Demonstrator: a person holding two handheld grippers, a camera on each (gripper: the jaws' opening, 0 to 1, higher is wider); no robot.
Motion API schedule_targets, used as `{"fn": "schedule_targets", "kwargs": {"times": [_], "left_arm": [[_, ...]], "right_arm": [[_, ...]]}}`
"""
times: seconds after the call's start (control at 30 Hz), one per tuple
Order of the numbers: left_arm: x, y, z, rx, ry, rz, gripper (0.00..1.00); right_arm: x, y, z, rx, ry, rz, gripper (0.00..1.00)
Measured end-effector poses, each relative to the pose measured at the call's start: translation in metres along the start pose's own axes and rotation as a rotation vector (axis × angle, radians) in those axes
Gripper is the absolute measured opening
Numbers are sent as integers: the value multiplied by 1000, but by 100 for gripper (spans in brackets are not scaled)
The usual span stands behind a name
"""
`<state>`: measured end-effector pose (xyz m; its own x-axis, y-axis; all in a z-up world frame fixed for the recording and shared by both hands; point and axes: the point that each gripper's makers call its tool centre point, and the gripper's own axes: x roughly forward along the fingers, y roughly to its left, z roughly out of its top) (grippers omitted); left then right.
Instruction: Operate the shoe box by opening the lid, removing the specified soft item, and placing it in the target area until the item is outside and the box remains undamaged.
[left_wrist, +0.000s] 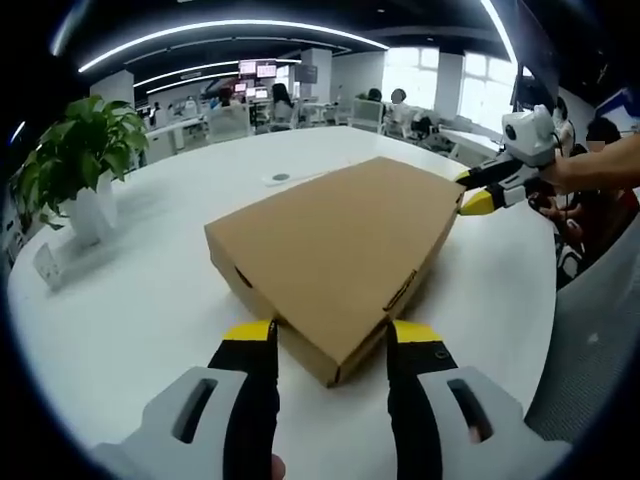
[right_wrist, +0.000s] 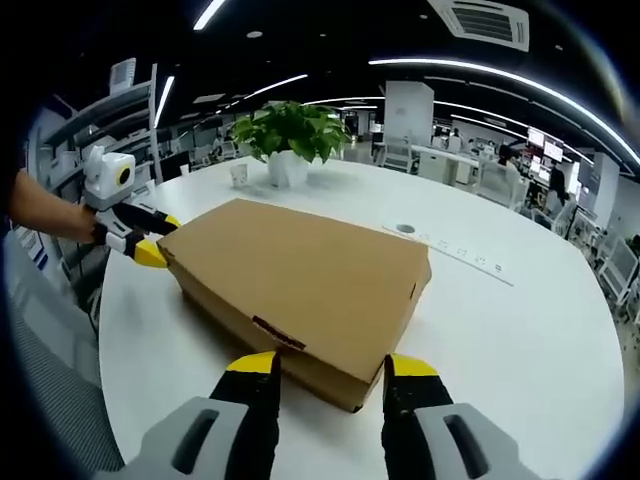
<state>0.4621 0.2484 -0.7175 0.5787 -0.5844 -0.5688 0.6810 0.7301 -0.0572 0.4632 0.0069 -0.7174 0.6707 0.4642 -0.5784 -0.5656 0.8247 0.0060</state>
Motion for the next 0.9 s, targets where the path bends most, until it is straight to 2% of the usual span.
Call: {"fn": "schedule_targets", "kwargs": {"times": [0.67,0.9], "left_arm": [[-13,21,-10,16,19,-52,37],[-19,20,-10,34,28,-74,37]], "right_arm": [[-4,34,-2,53,-5,-48,33],[-4,44,-2,69,-1,-73,32]]}}
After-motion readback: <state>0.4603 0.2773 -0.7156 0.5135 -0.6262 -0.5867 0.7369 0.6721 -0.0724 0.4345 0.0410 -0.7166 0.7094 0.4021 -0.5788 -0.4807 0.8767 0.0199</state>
